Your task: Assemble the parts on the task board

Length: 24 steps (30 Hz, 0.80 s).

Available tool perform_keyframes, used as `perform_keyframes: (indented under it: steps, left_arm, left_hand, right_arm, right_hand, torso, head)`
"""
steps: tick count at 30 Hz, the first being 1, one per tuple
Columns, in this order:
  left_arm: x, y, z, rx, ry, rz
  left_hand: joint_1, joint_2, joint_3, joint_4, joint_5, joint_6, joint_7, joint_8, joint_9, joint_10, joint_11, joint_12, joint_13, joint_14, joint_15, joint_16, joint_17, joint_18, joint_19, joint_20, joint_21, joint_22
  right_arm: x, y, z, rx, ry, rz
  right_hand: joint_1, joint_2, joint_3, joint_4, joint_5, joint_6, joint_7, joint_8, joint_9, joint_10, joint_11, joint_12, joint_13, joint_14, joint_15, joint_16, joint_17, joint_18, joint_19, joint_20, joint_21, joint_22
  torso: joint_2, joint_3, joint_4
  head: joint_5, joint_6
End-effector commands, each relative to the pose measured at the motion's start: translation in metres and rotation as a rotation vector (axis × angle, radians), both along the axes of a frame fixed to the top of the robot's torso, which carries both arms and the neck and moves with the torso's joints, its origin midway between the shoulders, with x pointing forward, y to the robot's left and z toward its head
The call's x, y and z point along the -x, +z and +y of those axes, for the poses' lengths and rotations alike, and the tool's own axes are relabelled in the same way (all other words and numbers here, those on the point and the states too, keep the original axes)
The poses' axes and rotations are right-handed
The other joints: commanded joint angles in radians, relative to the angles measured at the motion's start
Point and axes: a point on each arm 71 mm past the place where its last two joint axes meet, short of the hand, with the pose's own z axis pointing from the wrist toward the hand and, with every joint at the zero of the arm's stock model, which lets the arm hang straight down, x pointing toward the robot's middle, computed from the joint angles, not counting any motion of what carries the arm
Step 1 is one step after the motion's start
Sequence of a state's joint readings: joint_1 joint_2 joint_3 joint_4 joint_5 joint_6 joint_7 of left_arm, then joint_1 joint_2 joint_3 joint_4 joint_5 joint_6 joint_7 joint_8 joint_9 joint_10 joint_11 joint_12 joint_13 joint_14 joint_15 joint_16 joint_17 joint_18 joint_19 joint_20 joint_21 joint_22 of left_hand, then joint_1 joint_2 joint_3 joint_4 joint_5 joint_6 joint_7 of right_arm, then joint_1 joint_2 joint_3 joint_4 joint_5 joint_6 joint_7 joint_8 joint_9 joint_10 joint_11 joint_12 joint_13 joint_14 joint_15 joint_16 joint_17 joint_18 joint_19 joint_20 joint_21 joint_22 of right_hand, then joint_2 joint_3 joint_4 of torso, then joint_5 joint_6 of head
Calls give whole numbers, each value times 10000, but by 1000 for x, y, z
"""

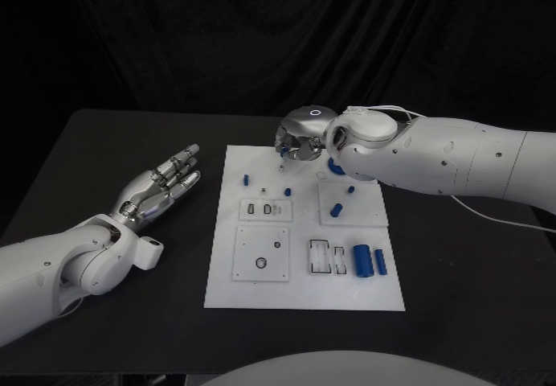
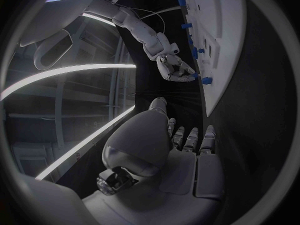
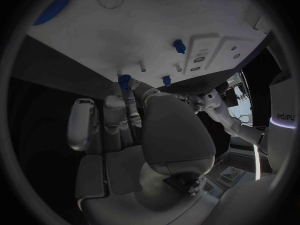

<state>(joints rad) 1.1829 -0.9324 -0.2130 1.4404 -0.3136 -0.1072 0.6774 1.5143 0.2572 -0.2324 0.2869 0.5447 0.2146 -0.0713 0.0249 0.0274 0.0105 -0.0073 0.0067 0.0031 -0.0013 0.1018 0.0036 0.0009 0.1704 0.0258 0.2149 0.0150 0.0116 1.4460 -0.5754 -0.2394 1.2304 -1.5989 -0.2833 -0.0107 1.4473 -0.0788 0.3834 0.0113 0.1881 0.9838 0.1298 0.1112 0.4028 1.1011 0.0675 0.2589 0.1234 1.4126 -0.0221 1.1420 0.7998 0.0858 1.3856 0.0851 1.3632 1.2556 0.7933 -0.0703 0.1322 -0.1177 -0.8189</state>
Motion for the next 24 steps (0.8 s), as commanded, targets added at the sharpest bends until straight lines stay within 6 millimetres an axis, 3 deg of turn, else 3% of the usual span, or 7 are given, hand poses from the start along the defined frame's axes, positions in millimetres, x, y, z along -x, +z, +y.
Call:
perform_keyframes:
  steps: [1,10,24]
  left_arm:
    - [2,10,-3,762,-378,-1077]
    - [1,10,-3,764,-404,-1059]
    - [0,9,-3,759,-442,-1007]
  left_hand:
    - [99,-27,38,-7,37,-29,73,41,14,-8,20,-39,-2,13,62,-36,-9,97,-13,63,46,12]
    - [109,-17,52,-5,56,-37,86,38,13,-11,29,-40,-3,13,69,-36,-9,97,-13,70,45,11]
    - [122,-10,66,-8,55,-46,99,35,11,-12,39,-40,-4,13,78,-36,-9,97,-11,79,47,12]
  right_arm:
    - [0,-2,-2,57,-144,123]
    - [0,-3,-7,77,-283,156]
    - [-1,-11,-8,179,-338,339]
  right_hand:
    - [104,5,13,57,30,-84,-7,-48,12,74,-19,-77,15,-39,69,7,-38,-83,-16,53,31,-13]
    - [132,2,25,55,65,-87,2,-60,21,81,-8,-118,7,-59,79,3,-38,-84,-22,64,32,0]
    - [57,-12,-11,154,2,-133,7,-112,37,105,16,-216,-11,-132,108,-74,-158,-62,-98,96,-34,-73]
  torso:
    - [-2,-4,1]
    - [-6,8,-8]
    - [-1,-4,2]
  head:
    - [-10,-8]
    - [-25,-33]
    - [-57,-76]
